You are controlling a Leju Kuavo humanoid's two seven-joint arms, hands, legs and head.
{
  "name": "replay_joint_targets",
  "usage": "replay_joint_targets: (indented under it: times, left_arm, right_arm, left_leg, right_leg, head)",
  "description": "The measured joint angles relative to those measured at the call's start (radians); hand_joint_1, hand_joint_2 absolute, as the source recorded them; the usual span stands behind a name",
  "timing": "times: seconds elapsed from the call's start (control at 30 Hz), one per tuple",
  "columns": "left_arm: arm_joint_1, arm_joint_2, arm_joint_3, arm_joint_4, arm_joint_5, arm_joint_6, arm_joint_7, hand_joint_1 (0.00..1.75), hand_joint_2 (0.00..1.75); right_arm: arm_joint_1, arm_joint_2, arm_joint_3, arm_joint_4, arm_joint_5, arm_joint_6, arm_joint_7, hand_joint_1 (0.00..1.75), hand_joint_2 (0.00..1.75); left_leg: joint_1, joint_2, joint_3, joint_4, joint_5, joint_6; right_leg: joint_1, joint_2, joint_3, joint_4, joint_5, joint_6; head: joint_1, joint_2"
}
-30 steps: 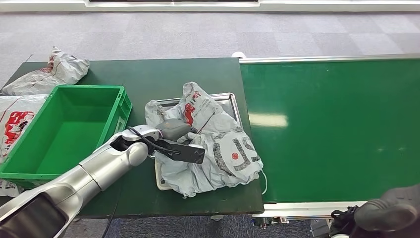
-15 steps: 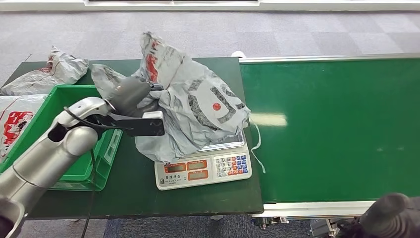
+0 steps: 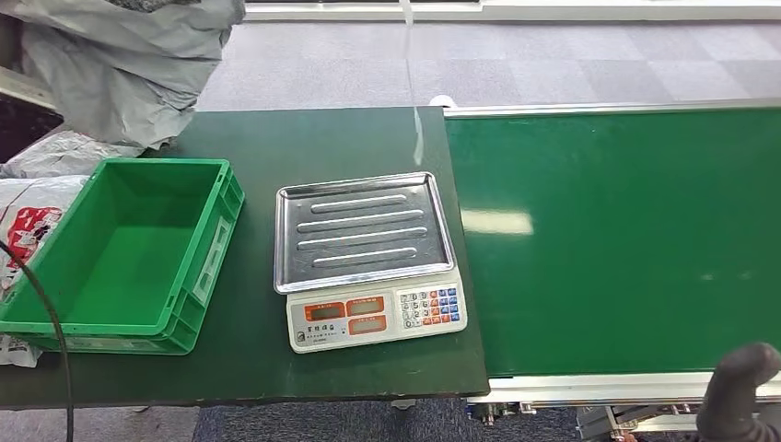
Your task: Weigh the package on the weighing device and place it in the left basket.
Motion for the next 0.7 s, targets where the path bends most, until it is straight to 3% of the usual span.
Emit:
replay_joint_targets:
  times: [0.23,0.37,0.5,0.7]
  left_arm:
    - [0.044,0.034,0.059,0.011,0.001,0.008,-0.008,1.75,1.75]
    - [0.07,0.036,0.085,0.025,-0.027,0.041,0.048,1.75,1.75]
    - [0.147,0.039,0.165,0.116,-0.025,0.08,0.082,1.75,1.75]
    - [0.293,0.041,0.305,0.309,0.0,0.104,0.068,1.75,1.75]
  right_arm:
    - [0.011,0.0,-0.007,-0.011,0.0,0.0,0.0,0.0,1.75]
    - [0.019,0.0,-0.01,-0.014,0.003,0.0,0.0,0.0,1.75]
    - [0.042,0.0,-0.015,-0.022,-0.002,0.0,0.0,0.0,1.75]
    - [0.051,0.0,-0.016,-0.02,-0.007,0.0,0.0,0.0,1.75]
  left_leg:
    - [0.0,0.0,0.0,0.0,0.0,0.0]
    - [-0.001,0.0,0.0,0.0,0.0,0.0]
    - [0.0,0.001,0.001,-0.001,-0.001,-0.002]
    - [0.0,0.003,0.002,-0.002,-0.001,-0.002]
  right_leg:
    - [0.0,0.0,0.001,0.0,0.0,0.0]
    - [-0.001,0.0,0.001,0.0,0.0,0.0]
    - [-0.001,0.002,0.0,0.0,0.0,-0.001]
    - [0.0,0.004,-0.001,0.0,-0.001,-0.002]
  head:
    - [0.0,0.0]
    - [0.0,0.0]
    - [0.0,0.0]
    - [0.0,0.0]
